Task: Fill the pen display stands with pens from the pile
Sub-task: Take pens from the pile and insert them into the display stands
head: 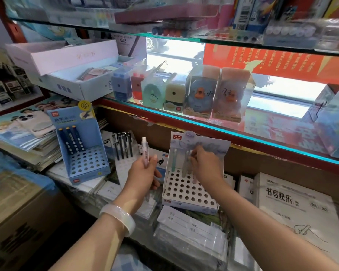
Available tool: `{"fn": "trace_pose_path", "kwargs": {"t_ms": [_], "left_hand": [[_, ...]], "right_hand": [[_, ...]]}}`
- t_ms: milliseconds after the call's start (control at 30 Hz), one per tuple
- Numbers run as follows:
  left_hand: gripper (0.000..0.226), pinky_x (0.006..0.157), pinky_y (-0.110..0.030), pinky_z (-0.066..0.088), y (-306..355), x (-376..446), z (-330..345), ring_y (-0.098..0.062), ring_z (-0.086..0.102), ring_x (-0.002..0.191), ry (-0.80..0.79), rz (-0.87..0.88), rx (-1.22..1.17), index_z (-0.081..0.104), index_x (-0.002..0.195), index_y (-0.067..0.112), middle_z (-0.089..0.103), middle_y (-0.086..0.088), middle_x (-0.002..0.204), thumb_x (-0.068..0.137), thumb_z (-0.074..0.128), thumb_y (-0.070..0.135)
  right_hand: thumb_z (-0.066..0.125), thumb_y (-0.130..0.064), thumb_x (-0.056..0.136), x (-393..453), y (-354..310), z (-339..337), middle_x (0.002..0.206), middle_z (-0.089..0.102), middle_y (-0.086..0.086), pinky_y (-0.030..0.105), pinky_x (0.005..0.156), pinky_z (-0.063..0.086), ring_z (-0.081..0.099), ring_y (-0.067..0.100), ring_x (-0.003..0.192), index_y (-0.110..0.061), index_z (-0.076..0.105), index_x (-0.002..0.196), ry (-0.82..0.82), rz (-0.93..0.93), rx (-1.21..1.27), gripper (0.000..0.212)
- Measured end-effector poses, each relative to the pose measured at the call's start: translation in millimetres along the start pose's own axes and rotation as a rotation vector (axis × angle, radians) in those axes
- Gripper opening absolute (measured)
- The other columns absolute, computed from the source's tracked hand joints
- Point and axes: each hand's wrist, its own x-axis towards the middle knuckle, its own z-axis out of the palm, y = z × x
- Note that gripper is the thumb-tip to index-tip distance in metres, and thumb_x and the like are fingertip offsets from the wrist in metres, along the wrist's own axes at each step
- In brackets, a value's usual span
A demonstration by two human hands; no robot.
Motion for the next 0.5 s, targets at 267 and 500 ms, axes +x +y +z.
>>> {"fn": "trace_pose_path", "kwargs": {"t_ms": [267,500], "left_hand": [[0.009,0.056,-0.025,0.038,0,0,8,-0.012,0.047,0.066,-0.012,0.037,0.075,0.047,0.101,0.019,0.052,-0.003,0.081,0.095,0.051,0.024],[0.019,0.053,-0.018,0.039,8,-6,17,-0.01,0.045,0.064,-0.048,0.034,0.121,0.049,0.107,0.017,0.053,-0.002,0.082,0.101,0.031,0.02]], "right_hand": [[0.053,-0.019,0.095,-1,-10,10,0.121,0.058,0.002,0.027,0.081,0.04,0.046,0.019,0.117,-0.017,0.061,0.115,-0.001,0.038,-0.114,0.022],[0.056,-0.016,0.092,1,-9,17,0.123,0.057,0.003,0.03,0.093,0.04,0.043,0.02,0.119,-0.015,0.062,0.114,0.004,0.021,-0.109,0.023]]}}
